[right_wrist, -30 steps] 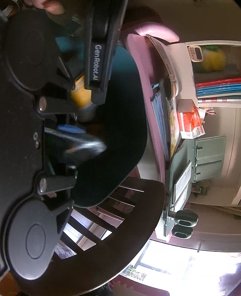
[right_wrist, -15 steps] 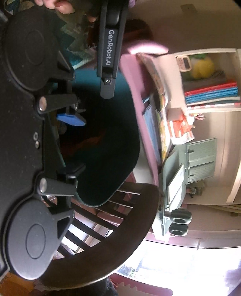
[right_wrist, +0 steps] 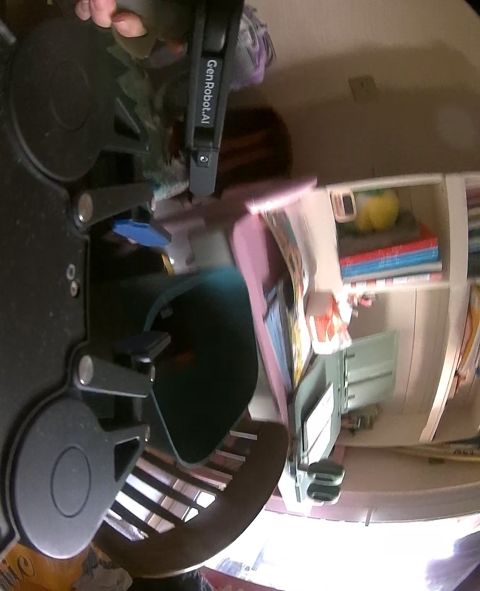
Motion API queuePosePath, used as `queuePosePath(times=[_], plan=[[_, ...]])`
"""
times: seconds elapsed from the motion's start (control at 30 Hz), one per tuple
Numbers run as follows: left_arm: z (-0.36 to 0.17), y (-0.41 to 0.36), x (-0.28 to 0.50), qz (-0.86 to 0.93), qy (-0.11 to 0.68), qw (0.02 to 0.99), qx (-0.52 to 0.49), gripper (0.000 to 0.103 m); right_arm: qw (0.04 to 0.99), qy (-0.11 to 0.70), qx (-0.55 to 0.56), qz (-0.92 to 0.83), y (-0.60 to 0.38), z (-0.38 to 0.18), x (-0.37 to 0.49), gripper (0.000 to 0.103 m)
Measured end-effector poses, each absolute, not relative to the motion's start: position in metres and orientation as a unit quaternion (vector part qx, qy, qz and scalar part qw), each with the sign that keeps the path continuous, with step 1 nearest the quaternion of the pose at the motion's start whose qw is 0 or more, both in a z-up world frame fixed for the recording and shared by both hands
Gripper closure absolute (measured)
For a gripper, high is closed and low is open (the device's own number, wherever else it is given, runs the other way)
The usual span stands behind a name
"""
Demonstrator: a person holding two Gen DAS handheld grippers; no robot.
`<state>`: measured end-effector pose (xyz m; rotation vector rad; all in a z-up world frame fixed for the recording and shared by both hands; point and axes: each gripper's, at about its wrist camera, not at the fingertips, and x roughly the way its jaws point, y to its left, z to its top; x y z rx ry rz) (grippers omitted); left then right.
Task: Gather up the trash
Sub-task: 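Move both open grippers back down toward the trash pile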
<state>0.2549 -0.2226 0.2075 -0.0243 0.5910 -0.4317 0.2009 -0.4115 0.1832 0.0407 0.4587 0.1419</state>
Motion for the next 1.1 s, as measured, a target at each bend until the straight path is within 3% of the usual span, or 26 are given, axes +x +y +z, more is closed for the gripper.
queuePosePath(times=[0.27, 0.4, 0.53, 0.77, 0.87, 1.1], plan=[[0.193, -0.152, 0.210, -0.191, 0.289, 0.938, -0.022, 0.053, 0.964, 0.232, 0.011, 0.130, -0.344, 0.172, 0.169, 0.051], [0.177, -0.113, 0.191, -0.171, 0.290, 0.941, -0.023, 0.043, 0.956, 0.244, 0.016, 0.160, -0.310, 0.155, 0.162, 0.050], [0.156, -0.074, 0.176, -0.157, 0.301, 0.940, -0.031, 0.043, 0.943, 0.268, 0.026, 0.196, -0.278, 0.127, 0.160, 0.049], [0.106, -0.017, 0.160, -0.124, 0.316, 0.940, -0.045, 0.031, 0.924, 0.310, 0.050, 0.219, -0.234, 0.074, 0.168, 0.048], [0.080, 0.001, 0.159, -0.109, 0.324, 0.938, -0.051, 0.019, 0.912, 0.337, 0.067, 0.222, -0.221, 0.047, 0.178, 0.048], [0.004, 0.036, 0.187, -0.083, 0.377, 0.918, -0.091, 0.018, 0.884, 0.408, 0.094, 0.207, -0.197, -0.019, 0.209, 0.048]])
